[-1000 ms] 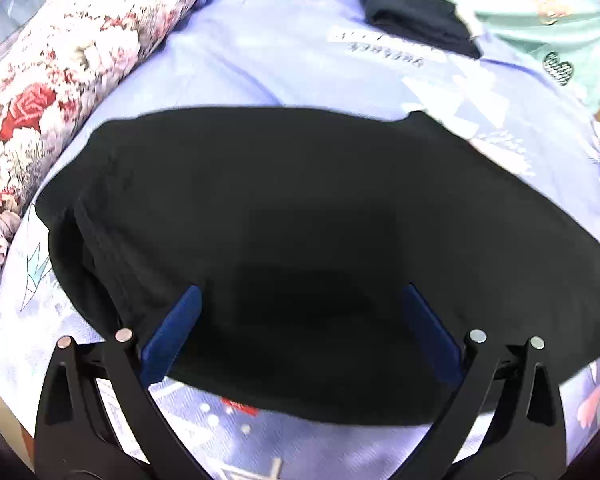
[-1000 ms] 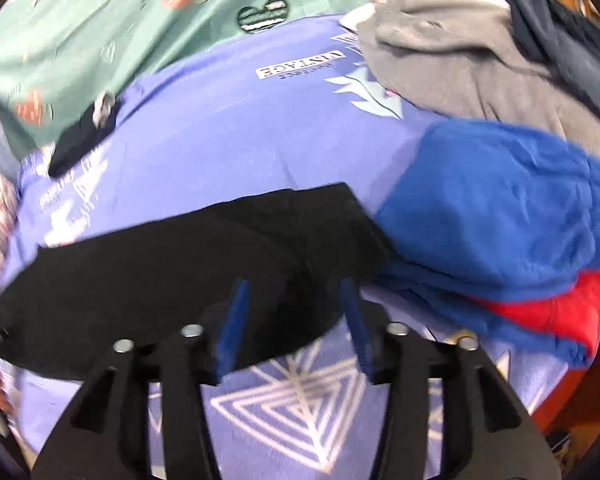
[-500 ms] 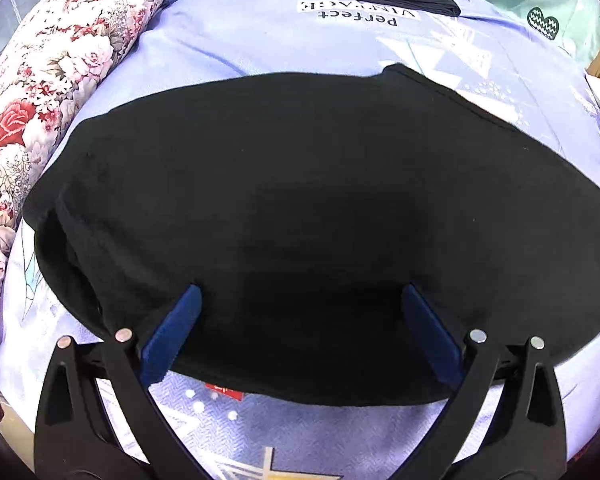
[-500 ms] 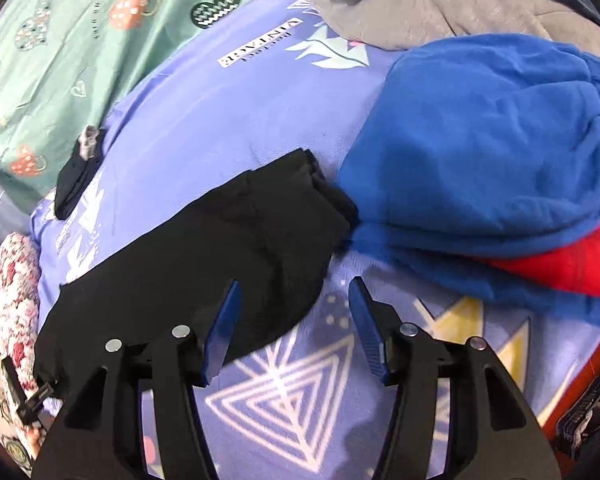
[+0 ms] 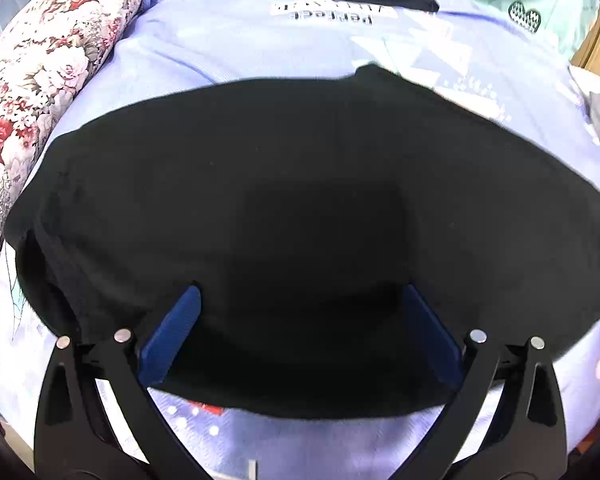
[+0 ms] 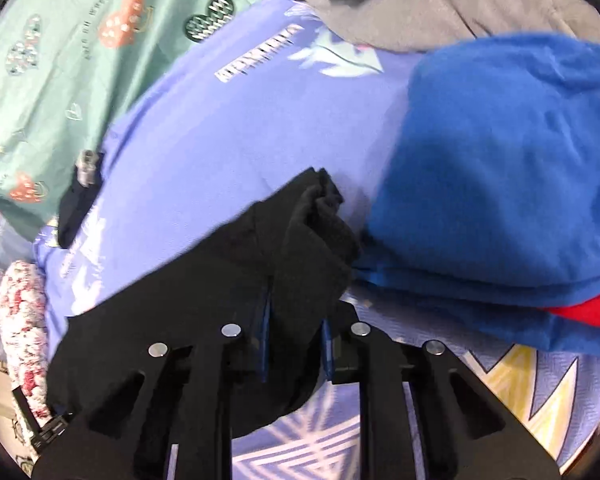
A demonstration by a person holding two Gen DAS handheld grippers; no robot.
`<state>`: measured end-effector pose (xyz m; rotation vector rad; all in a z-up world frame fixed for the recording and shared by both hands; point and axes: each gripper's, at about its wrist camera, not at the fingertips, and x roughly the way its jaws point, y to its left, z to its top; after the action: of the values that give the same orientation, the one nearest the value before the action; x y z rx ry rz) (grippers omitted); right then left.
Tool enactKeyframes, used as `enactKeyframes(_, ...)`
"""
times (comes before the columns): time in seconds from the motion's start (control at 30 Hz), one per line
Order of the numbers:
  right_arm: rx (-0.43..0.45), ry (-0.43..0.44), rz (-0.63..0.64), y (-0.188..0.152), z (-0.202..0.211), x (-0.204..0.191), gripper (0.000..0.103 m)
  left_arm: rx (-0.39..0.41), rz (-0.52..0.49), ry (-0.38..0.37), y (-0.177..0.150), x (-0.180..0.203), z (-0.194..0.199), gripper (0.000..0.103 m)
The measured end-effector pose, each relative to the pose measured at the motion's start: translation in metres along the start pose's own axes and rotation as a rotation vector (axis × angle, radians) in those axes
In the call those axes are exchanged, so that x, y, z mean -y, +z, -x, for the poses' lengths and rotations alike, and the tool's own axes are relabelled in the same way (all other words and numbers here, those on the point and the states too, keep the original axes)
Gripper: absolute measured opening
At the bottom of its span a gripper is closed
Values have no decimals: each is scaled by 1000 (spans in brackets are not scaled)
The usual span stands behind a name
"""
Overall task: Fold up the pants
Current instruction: 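Grasp the pants leg cuff with the right gripper and lift it, then fold the held leg over onto the pants body and open the right gripper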
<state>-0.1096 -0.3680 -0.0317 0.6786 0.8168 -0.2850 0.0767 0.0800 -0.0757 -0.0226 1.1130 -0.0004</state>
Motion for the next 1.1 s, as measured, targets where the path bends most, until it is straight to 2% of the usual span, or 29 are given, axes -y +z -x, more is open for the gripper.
enactKeyframes(0.1, 36, 50, 59, 7, 20, -30, 20, 54, 24, -14, 2, -6, 20, 101)
enactKeyframes(0.23, 49, 182, 199, 3, 38, -100, 20, 110, 67, -33, -2, -18, 39, 101)
enactKeyframes(0.33, 19, 245, 291, -7, 30, -146, 20, 107, 96, -19, -7, -29, 37, 101)
enactKeyframes(0.5, -44, 251, 395, -31, -2, -196, 20, 73, 133, -20, -21, -41, 27, 101)
enactKeyframes(0.73, -91, 244, 425, -52, -25, -210, 20, 75, 98, 3, -28, -37, 24, 101)
enactKeyframes(1.1, -136, 295, 462, -67, -33, -231, 20, 65, 63, 58, -30, -30, 15, 101)
